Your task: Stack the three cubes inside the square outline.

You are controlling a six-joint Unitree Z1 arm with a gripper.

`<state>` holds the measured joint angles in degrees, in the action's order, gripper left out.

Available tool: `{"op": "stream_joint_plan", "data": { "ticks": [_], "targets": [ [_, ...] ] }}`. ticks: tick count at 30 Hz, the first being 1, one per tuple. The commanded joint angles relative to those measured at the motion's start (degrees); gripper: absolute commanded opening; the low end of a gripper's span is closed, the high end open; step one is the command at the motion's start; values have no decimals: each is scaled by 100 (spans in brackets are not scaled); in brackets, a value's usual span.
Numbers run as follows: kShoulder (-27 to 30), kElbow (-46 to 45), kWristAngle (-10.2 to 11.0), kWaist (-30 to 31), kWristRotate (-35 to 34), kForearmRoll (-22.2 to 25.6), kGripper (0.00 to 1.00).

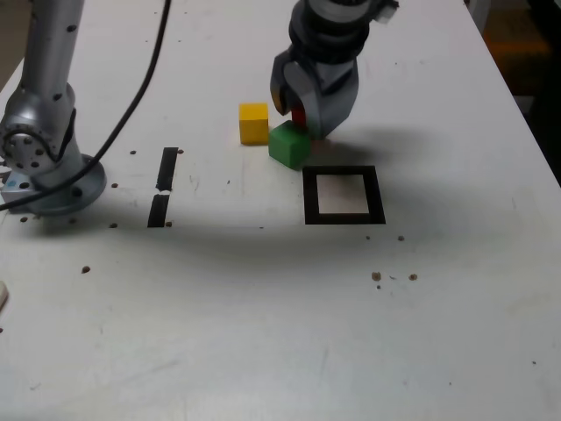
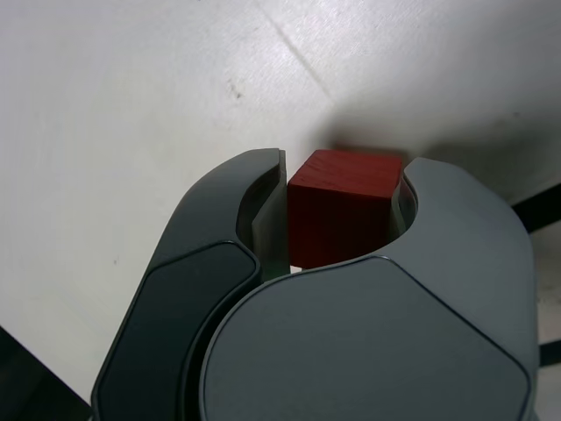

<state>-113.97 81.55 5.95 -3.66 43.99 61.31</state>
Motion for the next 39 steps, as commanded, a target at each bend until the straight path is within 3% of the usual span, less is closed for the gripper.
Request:
{"op": "stream_joint_plan", "data": {
  "ticks": [1,8,12,16,22,33,39],
  "targets": [
    [191,81,10,22,-65,132,34],
    [654,463,36,313,-834,1284,34],
    [667,611,-141,630,-1463,1779,34],
    [453,822,-330,972,-2006,1868,34],
    [-338,1680,-478,1582,-2915,2210,34],
    [-714,1866,-417,1620,-3526,2229,30],
    [-961,1854,-611,1551,-3648,2082,30]
  ]
}}
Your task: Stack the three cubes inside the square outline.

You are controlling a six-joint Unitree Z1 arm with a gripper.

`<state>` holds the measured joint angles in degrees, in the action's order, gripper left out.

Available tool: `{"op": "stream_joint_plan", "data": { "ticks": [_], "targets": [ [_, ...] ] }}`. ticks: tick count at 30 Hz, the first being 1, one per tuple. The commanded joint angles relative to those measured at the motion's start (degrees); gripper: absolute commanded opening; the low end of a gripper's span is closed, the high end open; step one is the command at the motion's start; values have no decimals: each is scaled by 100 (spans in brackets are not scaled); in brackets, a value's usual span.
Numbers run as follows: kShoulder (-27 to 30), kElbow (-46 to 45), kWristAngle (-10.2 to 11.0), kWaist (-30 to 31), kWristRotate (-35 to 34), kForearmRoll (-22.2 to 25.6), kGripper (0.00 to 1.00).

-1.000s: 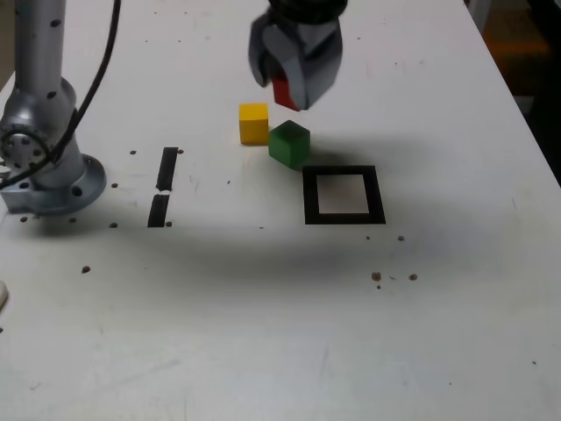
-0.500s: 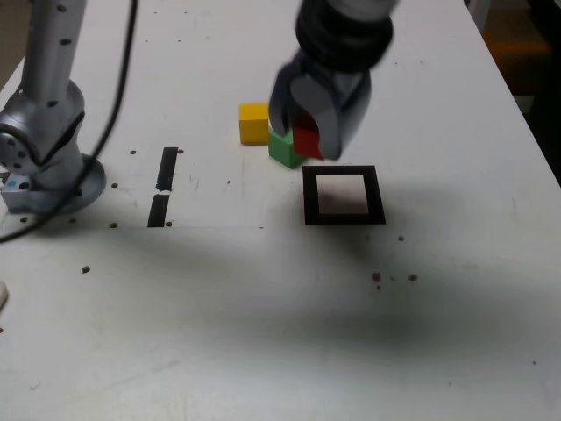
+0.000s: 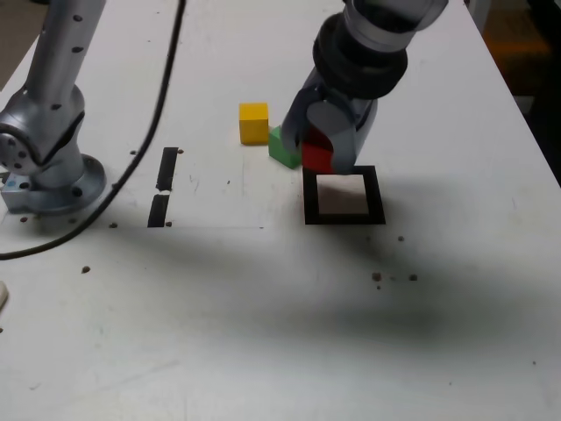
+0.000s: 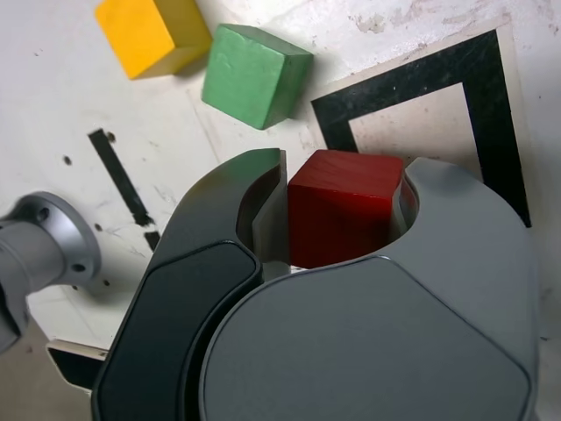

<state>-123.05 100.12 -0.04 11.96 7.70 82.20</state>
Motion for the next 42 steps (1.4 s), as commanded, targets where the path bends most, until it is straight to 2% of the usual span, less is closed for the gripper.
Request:
{"op": "stream_joint_plan", "data": {
  "ticks": [1,6,9,17,28,32,35,36,39,42],
  "targets": [
    [-97,-1,-51,-17,-62,-29,30],
    [-288,-53,-324,-27,-269,-154,30],
    [-336,-84,-400,-44,-319,-245,30],
    [-318,-222,-391,-104,-668,-681,30],
    [-250,-210,-390,-190,-682,-751,30],
    [-248,-201,-371,-207,-682,-760,34],
    [-248,-204,-371,-210,-675,-760,43],
    [-249,-207,-375,-210,-670,-757,48],
    [-232,-218,-400,-210,-653,-739,77],
    [-179,-236,-413,-210,-647,-725,96]
  ]
}}
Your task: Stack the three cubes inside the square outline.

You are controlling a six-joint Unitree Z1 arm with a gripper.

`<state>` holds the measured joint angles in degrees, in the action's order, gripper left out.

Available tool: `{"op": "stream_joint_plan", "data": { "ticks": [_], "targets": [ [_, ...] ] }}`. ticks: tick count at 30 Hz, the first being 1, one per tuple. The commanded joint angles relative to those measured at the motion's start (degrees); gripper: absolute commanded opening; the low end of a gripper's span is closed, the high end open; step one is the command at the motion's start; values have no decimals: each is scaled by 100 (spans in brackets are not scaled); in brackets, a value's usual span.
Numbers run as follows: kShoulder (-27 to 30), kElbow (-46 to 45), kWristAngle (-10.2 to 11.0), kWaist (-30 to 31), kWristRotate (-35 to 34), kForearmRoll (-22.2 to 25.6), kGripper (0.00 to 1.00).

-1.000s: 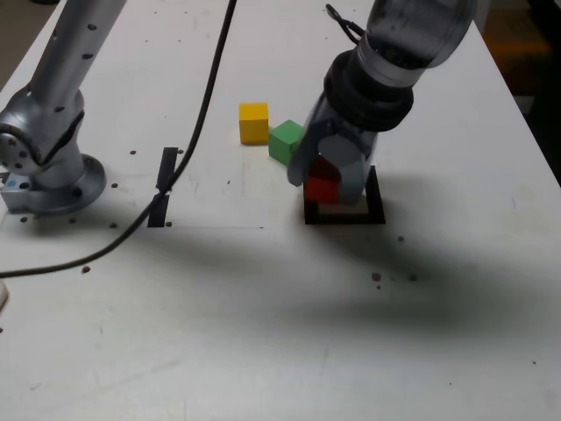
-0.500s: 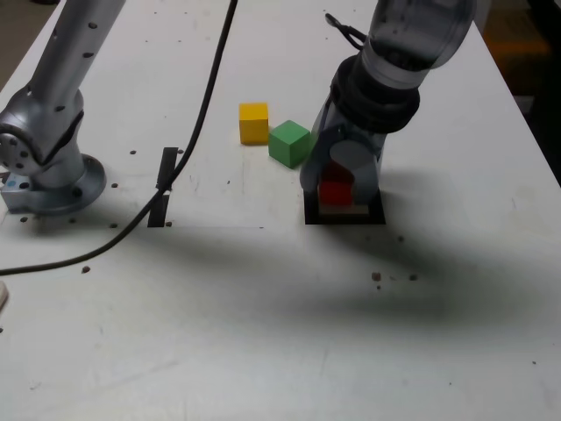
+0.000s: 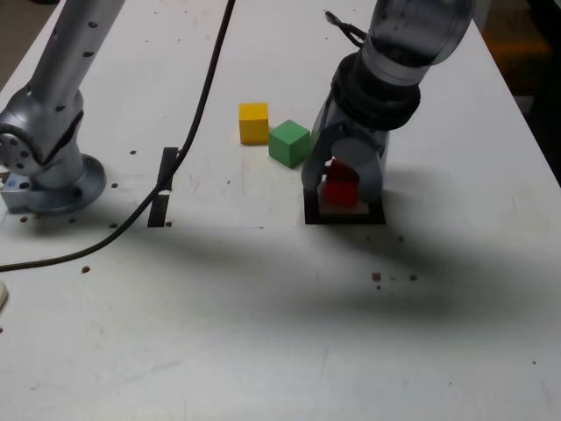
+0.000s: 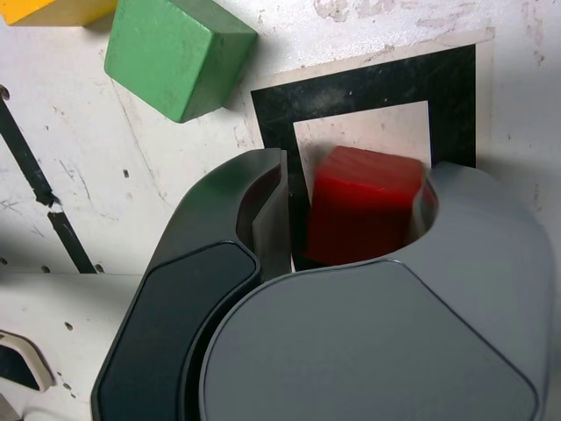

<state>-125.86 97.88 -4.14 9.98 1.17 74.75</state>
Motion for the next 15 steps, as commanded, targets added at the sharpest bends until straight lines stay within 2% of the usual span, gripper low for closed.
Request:
{"op": "stream_joint_plan", "data": {
  "ticks": [1,8,15],
  "targets": [
    [137,-26,-3,-12,7,22,99],
    [468,-164,56,-13,-57,20,100],
    [1496,-448,497,-197,-229,316,100]
  ]
}}
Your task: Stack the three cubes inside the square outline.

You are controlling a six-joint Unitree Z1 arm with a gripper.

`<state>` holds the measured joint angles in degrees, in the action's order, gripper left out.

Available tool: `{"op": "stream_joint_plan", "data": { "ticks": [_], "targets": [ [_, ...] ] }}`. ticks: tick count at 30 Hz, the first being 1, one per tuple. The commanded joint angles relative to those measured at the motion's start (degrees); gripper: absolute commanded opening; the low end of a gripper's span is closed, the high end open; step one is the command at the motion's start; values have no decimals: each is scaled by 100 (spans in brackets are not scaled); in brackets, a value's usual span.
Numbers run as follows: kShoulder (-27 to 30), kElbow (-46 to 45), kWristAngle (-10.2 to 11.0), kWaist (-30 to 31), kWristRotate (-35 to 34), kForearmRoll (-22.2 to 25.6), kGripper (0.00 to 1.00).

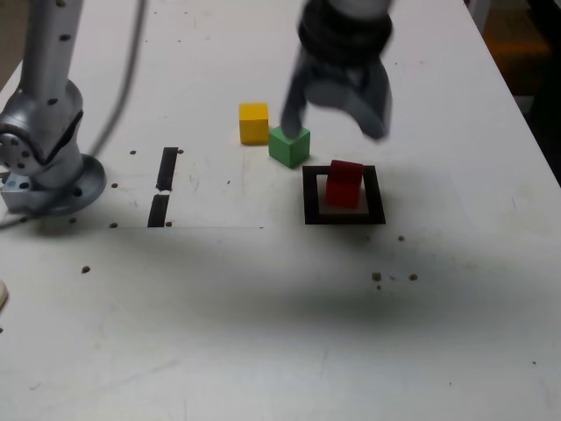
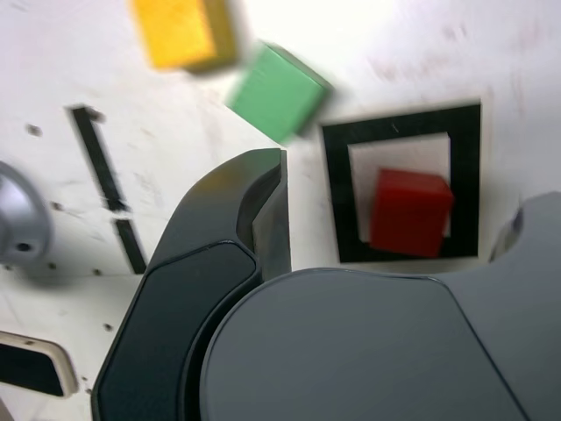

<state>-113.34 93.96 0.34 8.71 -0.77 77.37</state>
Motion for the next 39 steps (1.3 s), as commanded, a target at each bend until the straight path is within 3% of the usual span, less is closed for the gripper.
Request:
{"op": "stream_joint_plan", "data": {
  "ticks": [1,8,17,29,39],
  "targets": [
    [415,-157,76,-173,-76,96,100],
    [1030,-1158,-198,-908,-257,-54,100],
    [1454,-2486,-363,-1571,-356,-912,100],
    [1118,-3068,159,-1968,-306,-1934,100],
    [321,-2847,155,-2214,14,-2016,95]
  ]
}}
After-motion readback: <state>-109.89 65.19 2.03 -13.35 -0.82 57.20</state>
